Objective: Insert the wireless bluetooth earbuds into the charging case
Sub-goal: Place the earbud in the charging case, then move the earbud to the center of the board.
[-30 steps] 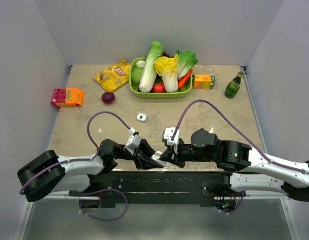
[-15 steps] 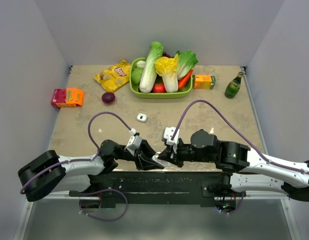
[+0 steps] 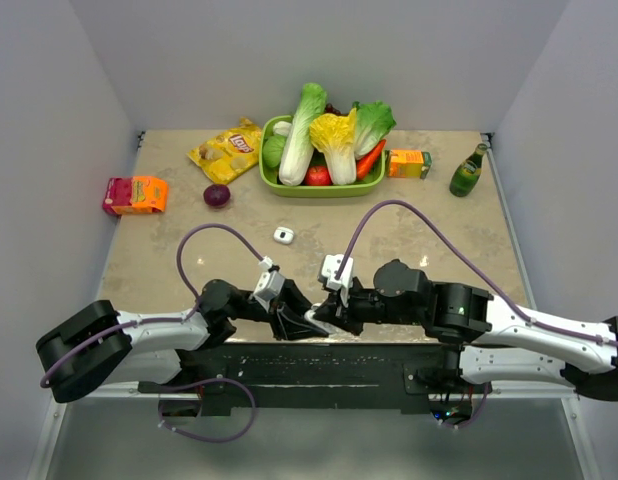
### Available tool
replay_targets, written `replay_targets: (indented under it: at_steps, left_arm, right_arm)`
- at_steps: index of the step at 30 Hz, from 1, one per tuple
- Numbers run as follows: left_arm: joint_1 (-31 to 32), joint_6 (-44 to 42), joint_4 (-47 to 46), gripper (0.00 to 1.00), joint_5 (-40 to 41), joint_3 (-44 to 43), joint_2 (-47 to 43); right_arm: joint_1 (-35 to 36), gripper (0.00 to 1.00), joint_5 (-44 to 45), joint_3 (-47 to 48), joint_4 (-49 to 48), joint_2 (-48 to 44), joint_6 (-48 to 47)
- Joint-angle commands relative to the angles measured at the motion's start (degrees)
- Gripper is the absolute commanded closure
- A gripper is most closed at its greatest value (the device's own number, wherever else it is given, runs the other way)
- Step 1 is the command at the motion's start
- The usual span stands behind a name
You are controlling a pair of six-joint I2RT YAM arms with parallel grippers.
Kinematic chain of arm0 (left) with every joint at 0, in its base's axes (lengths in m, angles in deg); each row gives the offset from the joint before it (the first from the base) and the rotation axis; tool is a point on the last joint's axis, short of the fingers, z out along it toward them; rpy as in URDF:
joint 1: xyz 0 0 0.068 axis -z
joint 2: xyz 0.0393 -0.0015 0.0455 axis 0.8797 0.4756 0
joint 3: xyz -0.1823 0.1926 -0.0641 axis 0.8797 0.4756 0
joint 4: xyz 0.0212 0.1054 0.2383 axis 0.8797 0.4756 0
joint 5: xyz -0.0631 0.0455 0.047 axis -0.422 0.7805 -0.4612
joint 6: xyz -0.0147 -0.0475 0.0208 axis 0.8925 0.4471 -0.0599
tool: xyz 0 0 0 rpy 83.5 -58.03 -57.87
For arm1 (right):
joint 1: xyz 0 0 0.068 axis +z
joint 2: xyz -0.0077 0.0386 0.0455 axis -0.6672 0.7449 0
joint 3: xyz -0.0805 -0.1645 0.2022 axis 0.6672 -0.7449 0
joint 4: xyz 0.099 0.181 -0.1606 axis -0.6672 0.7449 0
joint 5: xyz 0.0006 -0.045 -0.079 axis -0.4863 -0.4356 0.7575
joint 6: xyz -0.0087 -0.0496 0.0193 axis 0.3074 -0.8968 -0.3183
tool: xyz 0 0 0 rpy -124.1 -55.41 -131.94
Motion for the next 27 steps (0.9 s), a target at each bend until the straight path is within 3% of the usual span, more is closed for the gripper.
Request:
replay_targets:
  at_steps: [1, 4, 10, 15, 18, 24, 25, 27]
  left_arm:
    - [0.48, -2.40, -3.01, 1.00, 1.15, -2.06, -1.01]
    - [0.48, -2.58, -3.01, 1.00, 1.68, -1.45, -1.01]
    - [0.48, -2.75, -4.15, 1.00, 3.00, -0.13, -0.75]
    - [0.48, -3.28, -4.77, 1.00, 8.00, 2.15, -3.28]
    - [0.48, -4.86, -4.33, 1.00, 14.76, 5.57, -8.10]
    - [0.83, -6.79, 0.49, 1.00, 28.30, 13.57, -22.16]
    - [0.83, -6.97, 1.72, 1.00, 30.14, 13.93, -23.85]
    - [0.91, -7.41, 5.24, 1.00, 31.12, 13.93, -27.79]
  right_arm:
    - [0.38, 0.78, 2.32, 0.10, -2.01, -0.22, 1.72]
    - [0.38, 0.62, 4.87, 0.80, -3.15, -2.67, 3.48]
    - [0.38, 0.49, 16.27, 3.18, -6.22, -10.65, 7.17]
    - [0.38, 0.48, 41.19, -1.99, -5.18, -17.00, 14.70]
    - [0.03, 0.48, 45.48, -6.21, -1.75, -16.74, 19.72]
    - [-0.85, 0.58, 37.41, -19.55, -9.02, -11.49, 25.00]
    - [-0.94, 0.69, 35.22, -20.89, -12.43, -9.90, 25.62]
    - [-1.29, 0.80, 32.22, -24.05, -16.49, -4.21, 26.42]
